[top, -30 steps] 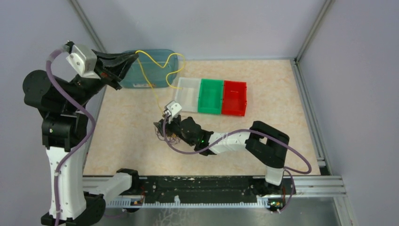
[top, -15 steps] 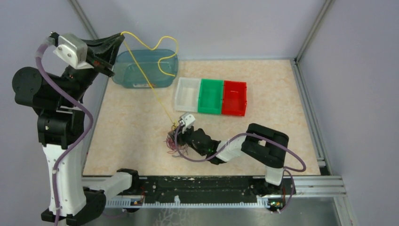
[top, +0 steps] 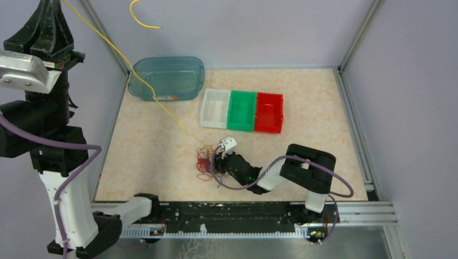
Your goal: Untangle the cables
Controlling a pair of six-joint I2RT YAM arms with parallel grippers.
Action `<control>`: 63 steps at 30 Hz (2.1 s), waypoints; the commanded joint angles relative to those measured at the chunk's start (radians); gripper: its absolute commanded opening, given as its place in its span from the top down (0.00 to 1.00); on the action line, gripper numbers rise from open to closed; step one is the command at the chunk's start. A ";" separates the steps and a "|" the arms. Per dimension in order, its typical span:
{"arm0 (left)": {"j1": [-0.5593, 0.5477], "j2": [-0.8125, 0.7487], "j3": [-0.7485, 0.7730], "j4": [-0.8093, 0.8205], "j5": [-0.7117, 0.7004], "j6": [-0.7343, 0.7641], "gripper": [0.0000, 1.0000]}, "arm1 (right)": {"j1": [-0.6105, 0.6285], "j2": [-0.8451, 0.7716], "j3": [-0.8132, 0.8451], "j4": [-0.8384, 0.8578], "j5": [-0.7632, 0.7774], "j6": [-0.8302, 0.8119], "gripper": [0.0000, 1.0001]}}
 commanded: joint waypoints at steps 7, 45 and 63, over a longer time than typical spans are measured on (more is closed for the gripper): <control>0.006 0.031 -0.022 0.230 -0.156 0.108 1.00 | -0.037 -0.124 -0.028 0.017 0.035 0.048 0.42; 0.006 -0.105 -0.282 -0.136 0.436 -0.508 1.00 | -0.109 -0.493 0.501 -0.298 -0.468 -0.154 0.26; 0.006 -0.113 -0.296 -0.143 0.423 -0.546 1.00 | -0.110 -0.410 0.554 -0.289 -0.461 -0.175 0.77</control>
